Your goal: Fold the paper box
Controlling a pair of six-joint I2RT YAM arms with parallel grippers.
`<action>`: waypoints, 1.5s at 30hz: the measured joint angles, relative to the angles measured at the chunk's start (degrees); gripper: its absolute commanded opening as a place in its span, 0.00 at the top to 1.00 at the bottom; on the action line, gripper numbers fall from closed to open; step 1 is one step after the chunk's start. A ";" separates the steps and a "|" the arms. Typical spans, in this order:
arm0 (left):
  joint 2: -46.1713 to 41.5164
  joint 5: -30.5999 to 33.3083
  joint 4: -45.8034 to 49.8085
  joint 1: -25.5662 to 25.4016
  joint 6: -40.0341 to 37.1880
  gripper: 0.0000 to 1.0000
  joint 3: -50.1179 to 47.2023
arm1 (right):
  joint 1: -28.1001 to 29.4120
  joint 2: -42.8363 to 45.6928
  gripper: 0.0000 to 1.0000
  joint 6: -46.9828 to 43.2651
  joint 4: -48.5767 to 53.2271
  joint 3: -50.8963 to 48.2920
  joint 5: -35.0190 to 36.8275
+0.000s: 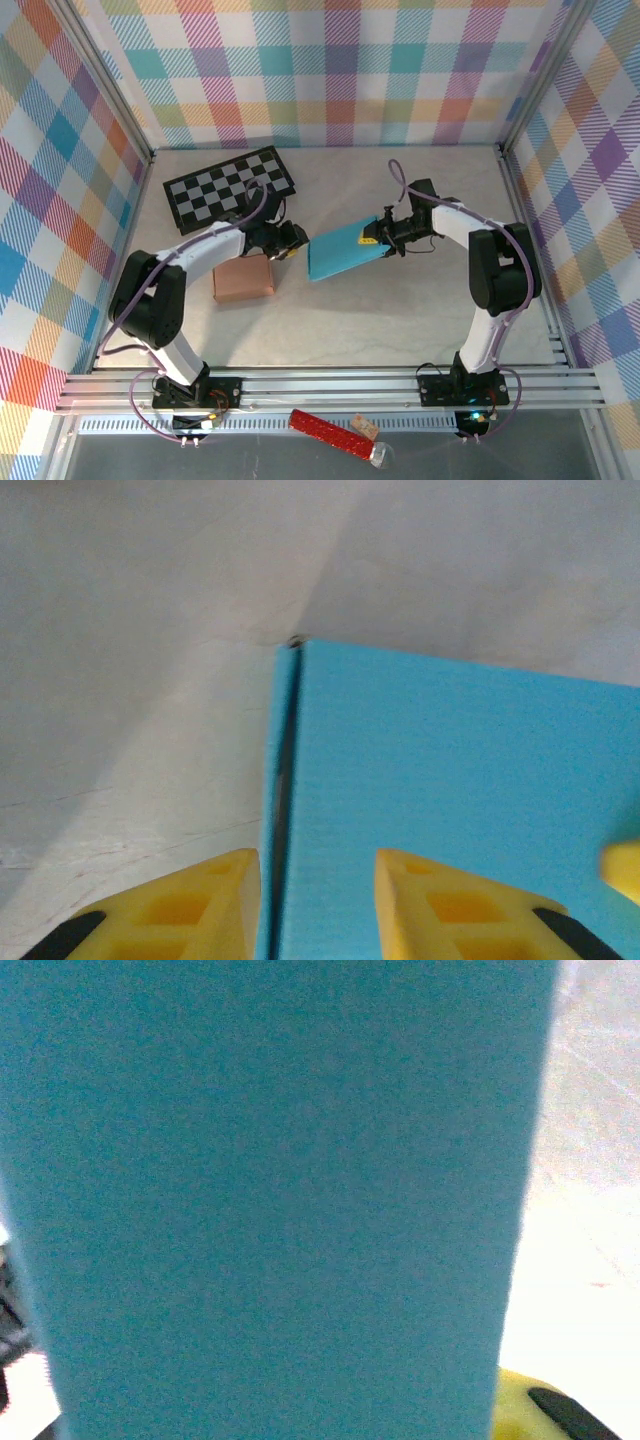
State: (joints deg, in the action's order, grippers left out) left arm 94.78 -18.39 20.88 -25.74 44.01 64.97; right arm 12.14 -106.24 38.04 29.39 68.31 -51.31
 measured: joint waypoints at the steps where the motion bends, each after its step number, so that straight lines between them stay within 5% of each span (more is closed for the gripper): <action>1: -0.72 -0.04 0.17 -0.28 -1.99 0.68 0.98 | -0.33 0.00 0.67 2.05 0.13 0.00 -0.46; 10: -10.19 -5.55 3.50 -10.49 -38.75 0.61 5.70 | -3.89 -1.38 0.69 12.87 10.36 5.64 -5.86; 19: -7.06 7.52 12.57 -22.01 -67.45 0.50 10.84 | -4.70 -2.60 0.68 15.63 17.35 6.49 -9.33; 28: -1.62 19.56 12.44 -23.80 -75.71 0.46 11.76 | -4.81 -3.56 0.69 15.96 18.75 6.25 -8.76; 39: -3.89 21.49 11.26 -24.87 -76.19 0.45 10.43 | -5.62 -3.78 0.73 16.79 18.23 4.07 -10.29; 45: -10.88 22.45 9.20 -24.87 -74.84 0.36 8.02 | -5.77 -3.93 0.73 17.14 18.16 4.04 -10.58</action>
State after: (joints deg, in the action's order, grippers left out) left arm 83.90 4.05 30.09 -50.61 -30.83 72.99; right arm 6.37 -110.17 55.18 47.55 72.36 -61.89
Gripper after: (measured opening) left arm 0.630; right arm 0.300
